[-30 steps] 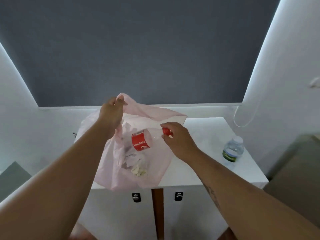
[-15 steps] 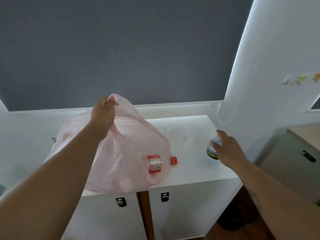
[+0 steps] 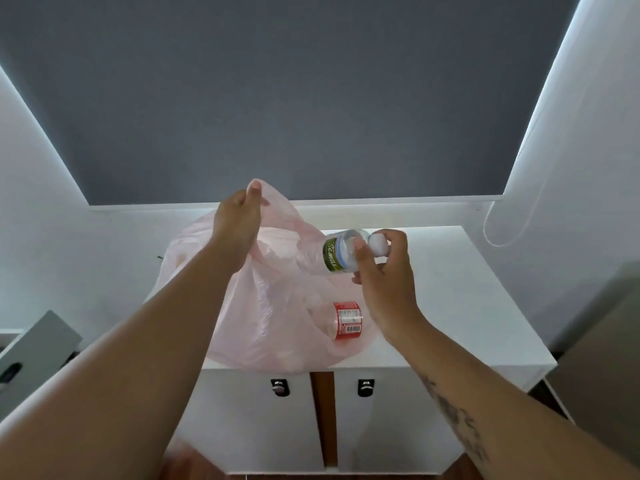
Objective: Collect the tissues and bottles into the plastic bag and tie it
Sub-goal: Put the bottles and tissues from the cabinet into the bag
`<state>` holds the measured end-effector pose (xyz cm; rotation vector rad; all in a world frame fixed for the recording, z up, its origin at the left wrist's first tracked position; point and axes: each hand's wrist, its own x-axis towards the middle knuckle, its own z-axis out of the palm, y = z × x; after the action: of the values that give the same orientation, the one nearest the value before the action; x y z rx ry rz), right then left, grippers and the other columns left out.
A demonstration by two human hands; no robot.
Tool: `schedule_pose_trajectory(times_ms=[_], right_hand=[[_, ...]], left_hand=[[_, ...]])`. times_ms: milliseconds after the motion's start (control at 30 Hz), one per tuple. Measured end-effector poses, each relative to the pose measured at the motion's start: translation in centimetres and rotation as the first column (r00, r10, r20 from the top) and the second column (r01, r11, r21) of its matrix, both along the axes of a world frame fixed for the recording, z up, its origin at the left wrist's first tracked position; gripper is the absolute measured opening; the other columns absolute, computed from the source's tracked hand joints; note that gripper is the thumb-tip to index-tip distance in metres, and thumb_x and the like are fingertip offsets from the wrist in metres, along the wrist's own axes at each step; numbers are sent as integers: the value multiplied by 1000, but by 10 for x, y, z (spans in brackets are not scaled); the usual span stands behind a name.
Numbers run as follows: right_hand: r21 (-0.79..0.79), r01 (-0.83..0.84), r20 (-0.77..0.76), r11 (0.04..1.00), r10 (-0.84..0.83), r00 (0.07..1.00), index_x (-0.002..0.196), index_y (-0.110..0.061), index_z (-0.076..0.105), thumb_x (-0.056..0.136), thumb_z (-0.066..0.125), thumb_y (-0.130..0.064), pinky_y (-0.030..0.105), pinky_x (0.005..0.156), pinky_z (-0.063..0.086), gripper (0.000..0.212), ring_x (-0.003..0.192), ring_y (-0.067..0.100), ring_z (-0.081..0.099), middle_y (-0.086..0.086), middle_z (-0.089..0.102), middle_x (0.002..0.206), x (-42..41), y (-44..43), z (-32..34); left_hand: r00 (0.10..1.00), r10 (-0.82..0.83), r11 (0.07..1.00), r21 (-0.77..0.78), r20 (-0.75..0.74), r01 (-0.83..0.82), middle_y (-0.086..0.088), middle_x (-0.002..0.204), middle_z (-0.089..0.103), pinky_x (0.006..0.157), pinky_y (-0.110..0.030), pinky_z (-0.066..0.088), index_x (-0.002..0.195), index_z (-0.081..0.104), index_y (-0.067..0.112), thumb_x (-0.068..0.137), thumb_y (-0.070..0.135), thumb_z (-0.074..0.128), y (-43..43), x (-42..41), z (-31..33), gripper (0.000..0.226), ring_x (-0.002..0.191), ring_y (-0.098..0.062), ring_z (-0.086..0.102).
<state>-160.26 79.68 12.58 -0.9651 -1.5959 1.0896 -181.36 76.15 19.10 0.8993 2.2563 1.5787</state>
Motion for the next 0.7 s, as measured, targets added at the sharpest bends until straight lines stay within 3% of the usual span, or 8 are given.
schedule_pose_trajectory(times_ms=[133,333,367,400,467,500,600,700], right_hand=[[-197,-182,49,963,195,980,117,-31,46,93,59,-46,26,78,60,31,88,14,71,-11,57,111,-18,-13,-14],[-145,-109,92,983,123,988,117,-25,44,92,64,-36,20,77,53,34,103,15,62,-5,57,115,-36,-5,-25],[-107,-120,175,987,138,975,120,-24,44,92,63,-38,19,76,51,37,105,16,62,-4,57,119,-36,0,-26],[-64,-169,340,983,181,923,127,-23,44,91,63,-42,23,81,51,45,110,18,59,-2,56,127,-35,5,-28],[-52,-297,671,953,254,697,144,-27,34,83,64,-60,41,103,44,76,132,27,44,0,42,149,-26,13,-35],[-77,-320,749,944,266,606,149,-30,27,77,66,-67,47,109,38,90,137,29,38,-2,36,154,-18,17,-39],[-193,-357,815,914,352,461,151,-34,19,69,73,-67,48,109,34,104,134,27,41,-2,40,152,6,29,-50],[-146,-395,921,907,270,280,149,-33,25,74,73,-57,44,105,36,92,128,25,45,-1,44,146,21,35,-67]], left_hand=[[1000,28,999,-40,-13,-29,11,81,56,77,-31,43,95,71,20,102,50,35,-5,-5,3,48,78,-14,55],[1000,10,997,-78,-5,-10,9,83,61,79,-33,48,100,73,19,100,55,32,-7,-11,6,54,83,-16,60],[1000,14,996,-89,-4,-14,6,84,63,79,-33,50,99,72,19,100,56,31,-7,-11,6,56,83,-18,61],[1000,16,995,-103,-6,-17,3,84,64,82,-35,51,98,71,19,99,57,28,-8,-11,5,57,85,-21,62],[1000,4,991,-135,-16,-6,0,87,66,90,-39,53,97,70,19,100,58,22,-10,-13,4,62,89,-24,64],[1000,-5,988,-152,-25,1,-2,87,65,92,-40,52,98,69,18,100,58,20,-11,-13,2,64,89,-24,63],[998,-20,981,-192,-56,9,-2,82,61,91,-40,50,101,68,13,101,57,18,-14,-13,-1,66,80,-20,59],[998,-34,978,-207,-58,21,-2,83,60,93,-42,51,99,65,13,101,57,18,-19,-14,-2,64,88,-25,61]])
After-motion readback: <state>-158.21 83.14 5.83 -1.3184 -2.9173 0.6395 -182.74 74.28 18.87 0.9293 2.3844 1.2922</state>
